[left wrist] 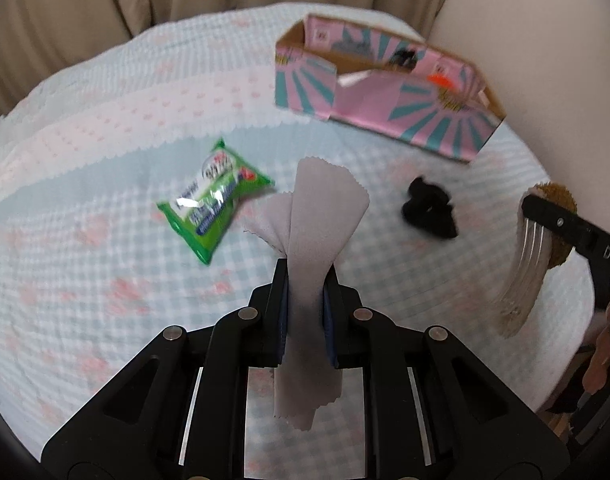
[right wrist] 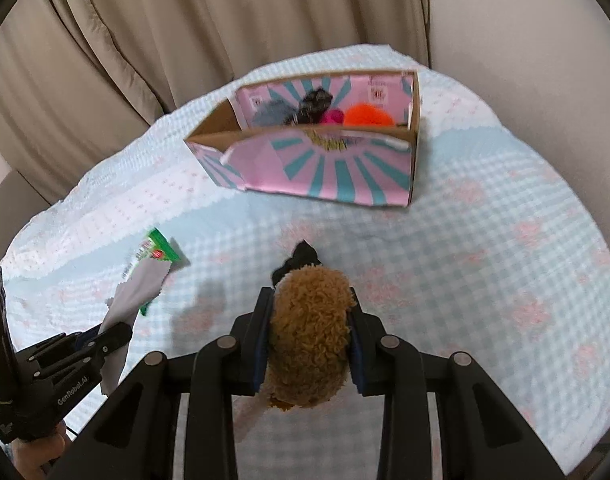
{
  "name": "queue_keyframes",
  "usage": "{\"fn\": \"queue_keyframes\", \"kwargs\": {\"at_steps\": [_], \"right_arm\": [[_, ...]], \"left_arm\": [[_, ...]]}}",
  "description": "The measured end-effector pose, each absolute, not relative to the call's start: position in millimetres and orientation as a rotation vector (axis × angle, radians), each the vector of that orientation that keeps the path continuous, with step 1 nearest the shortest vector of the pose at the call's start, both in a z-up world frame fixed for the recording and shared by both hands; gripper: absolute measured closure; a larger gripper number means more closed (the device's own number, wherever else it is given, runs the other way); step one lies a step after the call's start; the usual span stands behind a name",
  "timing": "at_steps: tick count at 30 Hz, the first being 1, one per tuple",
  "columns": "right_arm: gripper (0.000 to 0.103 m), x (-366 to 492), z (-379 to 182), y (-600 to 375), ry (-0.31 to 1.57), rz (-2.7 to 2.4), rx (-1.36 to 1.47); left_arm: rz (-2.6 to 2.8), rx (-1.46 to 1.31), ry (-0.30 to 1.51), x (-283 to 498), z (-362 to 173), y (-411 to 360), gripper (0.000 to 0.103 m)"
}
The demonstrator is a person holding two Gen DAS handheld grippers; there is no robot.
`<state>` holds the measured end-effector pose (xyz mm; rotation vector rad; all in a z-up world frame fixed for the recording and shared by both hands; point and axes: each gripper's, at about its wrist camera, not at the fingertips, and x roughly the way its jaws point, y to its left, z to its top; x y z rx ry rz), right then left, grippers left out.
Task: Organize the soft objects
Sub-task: 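Carry the white cloth and tan plush over the pink box with both tools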
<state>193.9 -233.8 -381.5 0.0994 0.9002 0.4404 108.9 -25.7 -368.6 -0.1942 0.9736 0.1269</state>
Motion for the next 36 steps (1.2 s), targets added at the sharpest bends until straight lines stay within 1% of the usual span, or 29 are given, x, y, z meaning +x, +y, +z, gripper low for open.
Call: {"fn": "queue_keyframes", "kwargs": {"at_steps": [9,19,27,31,36], "right_arm": [[0.073,159.4,-304.6,-218.6,0.861,0.348,0.136],[0.073,135.6,-226.1,-191.5,0.826,0.299,0.197],[0.073,147.7,-169.5,-178.6,0.763,0.316,0.192],[0.073,173.8,-152.6,-184.4,0.752,0.329,0.202],[0.073,221.4,-140.9,-195.4,0.754,0.355,0.197]], "left_arm": [[0.057,-0.183,0.873,96.3,-275.4,13.2,0.090],[0.002,-0.182,0.808,94.7,-189.0,42.6,0.090],[-0.033,-0.175,0.789,133.5,-145.8,36.1,0.090],[-0.031,-0.186,0.787,168.3,-129.9,28.7,0.090],[-0.011,-0.183,0.793,213.4,-123.0,13.9,0.090]]}}
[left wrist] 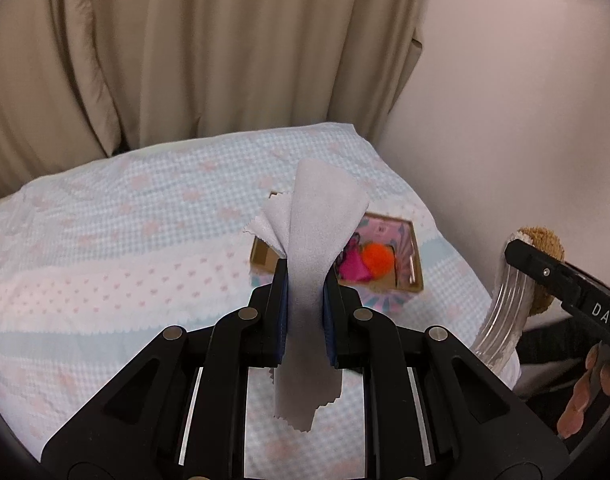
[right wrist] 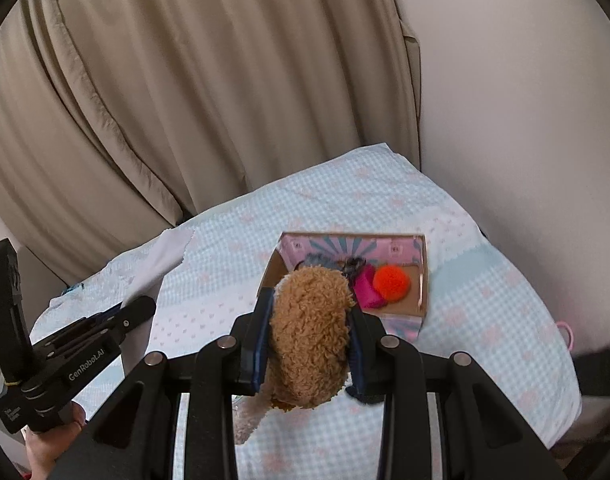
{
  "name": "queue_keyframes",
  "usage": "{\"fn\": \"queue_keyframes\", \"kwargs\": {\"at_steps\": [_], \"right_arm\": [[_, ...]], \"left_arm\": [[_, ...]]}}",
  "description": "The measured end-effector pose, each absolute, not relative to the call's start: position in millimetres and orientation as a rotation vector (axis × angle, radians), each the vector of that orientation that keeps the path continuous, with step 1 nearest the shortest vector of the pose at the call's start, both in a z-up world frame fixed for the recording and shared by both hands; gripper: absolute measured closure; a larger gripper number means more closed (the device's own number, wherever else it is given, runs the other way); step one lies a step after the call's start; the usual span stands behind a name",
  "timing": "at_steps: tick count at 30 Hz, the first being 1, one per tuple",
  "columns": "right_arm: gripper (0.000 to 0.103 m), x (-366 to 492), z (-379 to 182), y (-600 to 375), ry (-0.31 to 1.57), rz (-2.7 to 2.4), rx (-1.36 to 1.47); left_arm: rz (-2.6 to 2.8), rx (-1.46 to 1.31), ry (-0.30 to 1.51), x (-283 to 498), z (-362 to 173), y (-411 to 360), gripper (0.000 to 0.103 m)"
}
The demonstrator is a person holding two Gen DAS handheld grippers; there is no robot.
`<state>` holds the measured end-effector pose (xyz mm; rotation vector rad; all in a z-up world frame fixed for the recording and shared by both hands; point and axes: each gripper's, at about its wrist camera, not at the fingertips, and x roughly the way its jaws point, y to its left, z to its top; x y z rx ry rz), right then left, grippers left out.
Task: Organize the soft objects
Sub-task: 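Carry the white cloth and tan plush over the pink box with both tools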
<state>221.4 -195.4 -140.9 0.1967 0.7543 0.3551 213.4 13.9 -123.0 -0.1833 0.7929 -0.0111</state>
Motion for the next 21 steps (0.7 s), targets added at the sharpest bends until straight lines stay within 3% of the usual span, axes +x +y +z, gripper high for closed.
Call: {"fn": "queue_keyframes", "kwargs": {"at_steps": [9,21], "right_arm": [[0.073,322.5,-159.5,-221.3,0.799,0.391,0.179],[0.073,445.2,-248.3,-223.8,0.935,0.423,0.134]], "left_arm": [[0.032,-0.181,0.846,317.9,-154.4,-21.5,0.090],[0.030,-0.145,1.070,437.9,-260.9,-46.8,0.090]]}}
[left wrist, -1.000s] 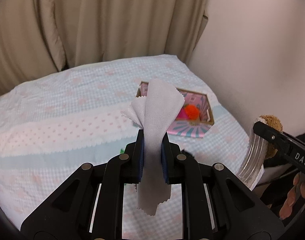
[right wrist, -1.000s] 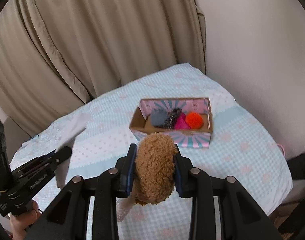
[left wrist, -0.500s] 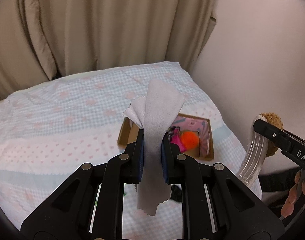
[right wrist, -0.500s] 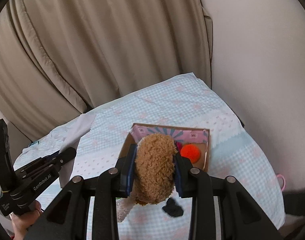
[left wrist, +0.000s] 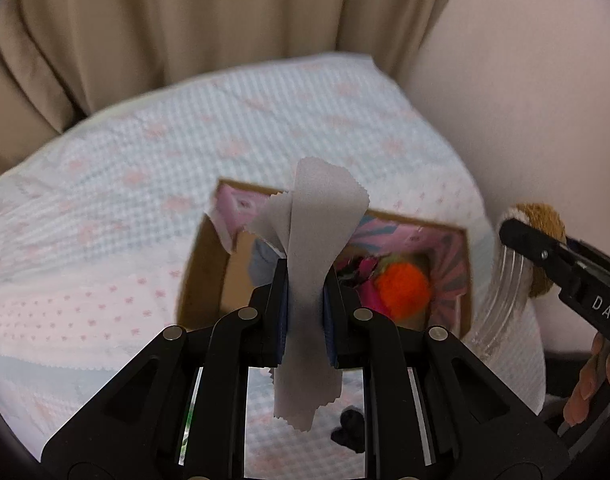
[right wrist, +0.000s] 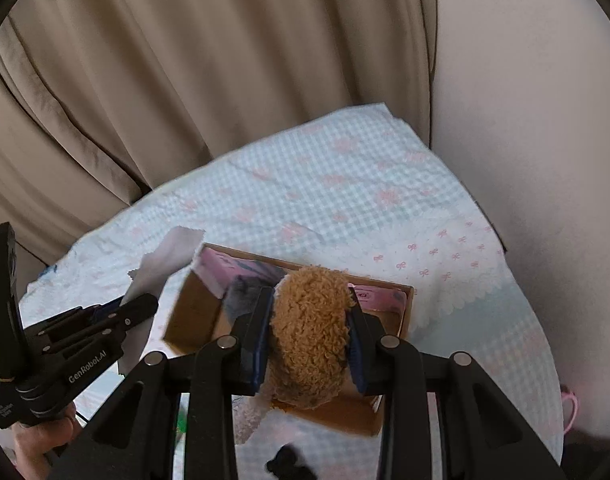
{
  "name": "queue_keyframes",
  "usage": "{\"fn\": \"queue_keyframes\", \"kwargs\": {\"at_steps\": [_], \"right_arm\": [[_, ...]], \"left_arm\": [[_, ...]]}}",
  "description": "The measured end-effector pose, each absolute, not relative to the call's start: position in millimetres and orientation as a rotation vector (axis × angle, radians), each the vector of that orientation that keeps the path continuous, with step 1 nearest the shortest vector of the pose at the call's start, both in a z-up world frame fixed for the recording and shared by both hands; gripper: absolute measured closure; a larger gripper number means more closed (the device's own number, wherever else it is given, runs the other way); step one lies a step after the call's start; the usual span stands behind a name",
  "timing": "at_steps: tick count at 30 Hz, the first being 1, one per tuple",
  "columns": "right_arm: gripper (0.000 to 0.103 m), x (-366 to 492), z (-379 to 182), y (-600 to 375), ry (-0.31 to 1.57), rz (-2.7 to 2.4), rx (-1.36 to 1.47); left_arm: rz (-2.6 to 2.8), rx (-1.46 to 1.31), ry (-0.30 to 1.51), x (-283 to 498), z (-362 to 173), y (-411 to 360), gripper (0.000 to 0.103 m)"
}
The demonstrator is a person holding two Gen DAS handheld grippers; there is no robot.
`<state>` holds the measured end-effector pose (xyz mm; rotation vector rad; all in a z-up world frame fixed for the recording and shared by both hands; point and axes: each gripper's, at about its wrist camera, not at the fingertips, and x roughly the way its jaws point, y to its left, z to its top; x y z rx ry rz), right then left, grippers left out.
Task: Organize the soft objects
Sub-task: 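Carry the white cloth and tan plush over the pink box with both tools, then open both tools to release the cloth and plush into the box, lift away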
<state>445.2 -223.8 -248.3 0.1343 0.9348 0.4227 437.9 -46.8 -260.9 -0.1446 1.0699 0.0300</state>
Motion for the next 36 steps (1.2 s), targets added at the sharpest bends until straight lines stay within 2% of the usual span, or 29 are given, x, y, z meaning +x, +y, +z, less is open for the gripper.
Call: {"fn": "queue_keyframes", "kwargs": {"at_steps": [6,13,14,16,17,18,19,20,28,36], "right_arm": [[0.073,476.9,-302.2,-217.5,1.029,0.444,0.151],[0.071,487.8,-338.6,-210.5,1.096,0.478,0.128],[0.068,488.1,-341.7,-209.5,1.094,0.473,0.117],[0.052,488.4,-344.3,-207.3,1.095,0.492,0.117],[0.035,489.2,-345.9,-206.1,1.094,0.502,0.112],[0.013,489.0,-347.5,-205.4,1.091,0.510,0.098],[0.004,487.5,-348.5,-204.8,1.087,0.516,0.085],[0.000,485.5,-350.0,-205.1,1.089,0.528,0.078],[0.000,473.7,-356.5,-214.2,1.093,0.521,0.063],[0.000,463.9,-334.6,-224.5,1.044,0.500,0.053]], "left_arm": [[0.017,-0.138,1.198,469.3,-315.9,-51.5,0.090],[-0.002,-0.109,1.240,490.7,-332.3,-60.9,0.090],[0.011,-0.089,1.233,492.9,-331.1,-62.0,0.090],[0.019,-0.072,1.217,497.2,-329.2,-60.0,0.086],[0.012,-0.078,1.211,498.9,-328.2,-58.6,0.079],[0.008,-0.090,1.209,501.2,-327.6,-55.6,0.036],[0.008,-0.098,1.213,502.4,-328.6,-52.6,0.005],[0.009,-0.104,1.219,503.7,-329.5,-49.4,0.000],[0.030,-0.095,1.244,510.3,-328.1,-40.2,0.000],[0.030,-0.078,1.213,489.2,-303.1,-52.5,0.000]]}}
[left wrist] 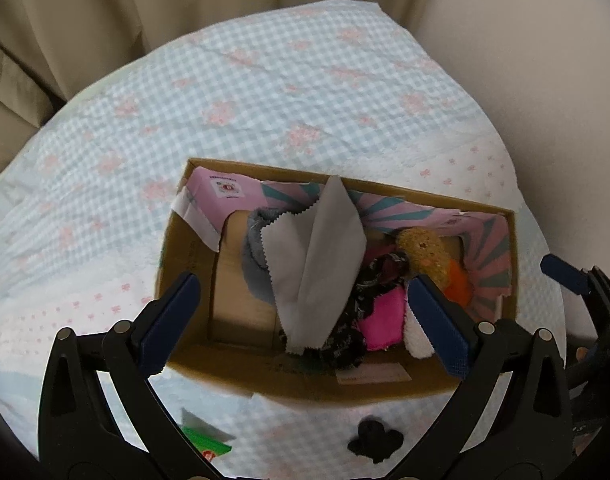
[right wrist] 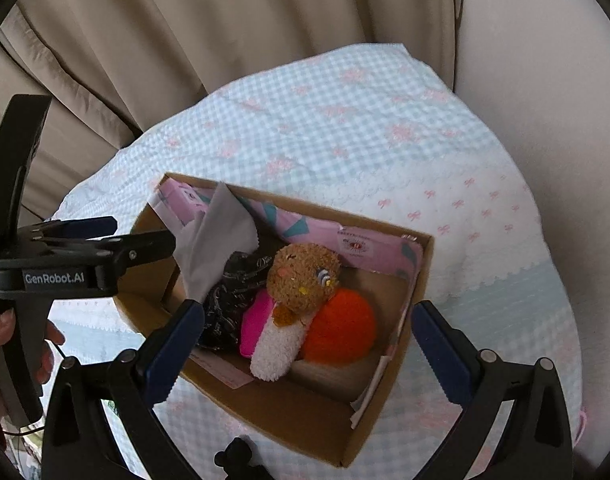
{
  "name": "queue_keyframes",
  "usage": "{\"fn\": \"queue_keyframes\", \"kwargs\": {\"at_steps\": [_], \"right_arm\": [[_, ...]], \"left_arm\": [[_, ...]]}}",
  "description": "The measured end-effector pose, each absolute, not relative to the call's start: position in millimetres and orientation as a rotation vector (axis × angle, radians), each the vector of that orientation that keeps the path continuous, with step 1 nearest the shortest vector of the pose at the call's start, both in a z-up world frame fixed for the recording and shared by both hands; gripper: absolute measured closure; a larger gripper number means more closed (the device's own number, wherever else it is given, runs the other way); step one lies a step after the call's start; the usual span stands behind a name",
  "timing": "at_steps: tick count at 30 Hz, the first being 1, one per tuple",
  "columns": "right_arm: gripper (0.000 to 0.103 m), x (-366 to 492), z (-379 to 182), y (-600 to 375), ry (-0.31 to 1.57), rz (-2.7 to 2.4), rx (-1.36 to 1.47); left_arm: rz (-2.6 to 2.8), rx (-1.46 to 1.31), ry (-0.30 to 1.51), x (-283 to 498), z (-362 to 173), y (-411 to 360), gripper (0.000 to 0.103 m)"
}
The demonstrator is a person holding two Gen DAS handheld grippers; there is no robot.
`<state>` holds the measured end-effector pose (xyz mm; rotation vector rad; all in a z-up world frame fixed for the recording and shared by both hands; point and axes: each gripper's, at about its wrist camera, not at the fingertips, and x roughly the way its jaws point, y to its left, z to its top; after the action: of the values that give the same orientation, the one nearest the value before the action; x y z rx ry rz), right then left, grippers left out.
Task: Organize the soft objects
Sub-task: 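Open both tools to release the cloth and plush into the box, lift away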
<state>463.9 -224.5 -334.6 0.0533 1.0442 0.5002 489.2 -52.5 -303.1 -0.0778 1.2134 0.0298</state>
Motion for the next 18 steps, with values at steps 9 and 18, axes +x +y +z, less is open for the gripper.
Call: {"fn": "queue_keyframes", "kwargs": {"at_steps": [9,18], "right_arm": [[0.000,436.8,-272.1,-229.4,0.945,0.474,-0.007],[0.000,389.2,-203.2,-230.3,0.874,0.452,-0.020]], "left_arm": [[0.018,-0.109,1.155,455.6,-246.5,-57.8,0.000],[0.039,-0.104,1.031,397.6,-173.6,-49.6,0.000]]}}
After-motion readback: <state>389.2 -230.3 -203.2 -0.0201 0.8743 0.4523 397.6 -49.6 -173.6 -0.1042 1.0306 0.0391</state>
